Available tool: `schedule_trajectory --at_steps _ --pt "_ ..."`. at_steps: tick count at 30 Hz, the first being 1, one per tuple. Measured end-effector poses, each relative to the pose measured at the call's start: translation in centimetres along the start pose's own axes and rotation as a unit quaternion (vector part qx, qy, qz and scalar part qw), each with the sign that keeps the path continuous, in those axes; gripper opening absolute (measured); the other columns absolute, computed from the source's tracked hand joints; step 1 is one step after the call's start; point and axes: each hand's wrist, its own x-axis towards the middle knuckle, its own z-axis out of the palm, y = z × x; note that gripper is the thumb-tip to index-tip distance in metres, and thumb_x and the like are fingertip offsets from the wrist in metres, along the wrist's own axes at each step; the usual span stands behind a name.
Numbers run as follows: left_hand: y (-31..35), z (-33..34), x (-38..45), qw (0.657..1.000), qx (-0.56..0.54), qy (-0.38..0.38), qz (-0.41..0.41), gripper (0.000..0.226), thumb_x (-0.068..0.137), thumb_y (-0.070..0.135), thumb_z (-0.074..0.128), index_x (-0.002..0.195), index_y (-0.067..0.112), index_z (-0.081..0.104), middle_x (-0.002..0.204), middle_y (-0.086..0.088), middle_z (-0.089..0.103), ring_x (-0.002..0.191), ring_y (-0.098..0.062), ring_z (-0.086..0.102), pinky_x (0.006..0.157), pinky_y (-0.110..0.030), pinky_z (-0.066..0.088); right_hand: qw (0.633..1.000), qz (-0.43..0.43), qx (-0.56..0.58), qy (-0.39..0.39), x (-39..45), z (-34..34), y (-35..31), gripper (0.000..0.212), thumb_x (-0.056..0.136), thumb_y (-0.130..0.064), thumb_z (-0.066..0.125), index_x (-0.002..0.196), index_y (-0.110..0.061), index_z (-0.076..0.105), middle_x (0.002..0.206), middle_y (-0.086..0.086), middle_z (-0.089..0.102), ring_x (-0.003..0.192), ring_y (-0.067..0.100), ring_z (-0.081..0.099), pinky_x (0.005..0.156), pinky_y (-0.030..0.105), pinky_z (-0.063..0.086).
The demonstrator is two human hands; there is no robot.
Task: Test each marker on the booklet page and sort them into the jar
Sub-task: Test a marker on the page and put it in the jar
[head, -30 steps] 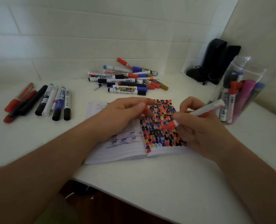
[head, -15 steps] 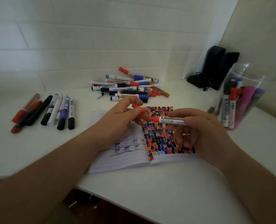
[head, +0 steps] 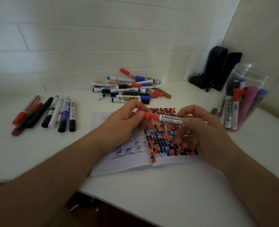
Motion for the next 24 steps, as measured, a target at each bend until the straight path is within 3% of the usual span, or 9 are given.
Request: schedule_trajectory --at_steps 2,6,10,14,19,22,24 --pt "-0.1 -0.1 0.1 1.000 0.003 0.014 0.007 0.017 0.110 0.024 0.043 0.110 0.030 0.058 0.093 0.007 0.075 0.091 -0.010 0.067 0.087 -0.031 0.051 1.000 -0.006 -0.027 0.012 0.0 0.1 0.1 0.027 0.100 -0.005 0.058 0.092 -0.025 0.074 0.095 0.018 0.076 0.063 0.028 0.063 0.052 0.031 0.050" --pt "-0.4 -0.2 0.3 0.999 -0.003 0.033 0.023 0.016 0.104 0.019 0.054 0.105 0.029 0.067 0.091 0.005 0.073 0.085 -0.009 0.066 0.079 -0.022 0.052 0.993 -0.015 -0.100 0.053 0.0 0.0 0.4 0.020 0.096 -0.014 0.066 0.104 -0.027 0.079 0.072 0.009 0.074 0.061 0.023 0.066 0.054 0.030 0.052" --pt "-0.6 -0.2 0.3 0.999 -0.020 0.020 0.020 0.013 0.100 0.019 0.060 0.107 0.024 0.069 0.094 0.000 0.077 0.093 -0.022 0.071 0.086 -0.036 0.056 0.987 -0.018 -0.150 0.049 -0.2 0.4 0.4 0.015 0.102 -0.013 0.059 0.111 -0.017 0.071 0.065 -0.009 0.072 0.052 0.008 0.060 0.051 0.020 0.050" --pt "-0.7 -0.2 0.3 0.999 -0.026 0.027 0.024 0.012 0.100 0.016 0.061 0.106 0.022 0.069 0.096 0.001 0.078 0.092 -0.014 0.071 0.085 -0.030 0.052 0.987 -0.014 -0.154 0.051 -0.3 1.1 0.2 0.014 0.103 -0.011 0.058 0.108 -0.014 0.070 0.066 -0.011 0.072 0.049 0.006 0.055 0.048 0.018 0.046" --pt "-0.5 -0.2 0.1 0.999 -0.020 0.017 0.021 0.011 0.099 0.014 0.063 0.105 0.020 0.069 0.097 0.001 0.078 0.097 -0.013 0.073 0.090 -0.031 0.053 0.981 -0.014 -0.187 0.045 -0.3 0.7 -0.7 0.011 0.100 -0.015 0.063 0.104 -0.019 0.073 0.066 -0.007 0.071 0.054 0.009 0.058 0.051 0.024 0.048" --pt "0.2 -0.2 -0.2 1.000 -0.014 0.004 0.017 0.016 0.097 0.011 0.066 0.108 0.021 0.070 0.099 0.004 0.079 0.100 -0.010 0.073 0.094 -0.029 0.052 0.965 -0.021 -0.261 0.016 -0.3 0.3 -1.4 0.005 0.091 -0.015 0.075 0.093 -0.019 0.073 0.077 -0.005 0.077 0.069 0.029 0.067 0.064 0.038 0.057" --pt "0.6 -0.1 -0.4 1.000 0.002 -0.006 0.023 0.028 0.095 0.011 0.069 0.117 0.028 0.068 0.099 0.007 0.079 0.096 -0.006 0.073 0.092 -0.026 0.051 0.950 0.000 -0.310 -0.022 -0.3 0.4 -1.6 0.012 0.087 -0.016 0.080 0.091 -0.019 0.069 0.082 0.000 0.078 0.078 0.032 0.071 0.071 0.045 0.060"
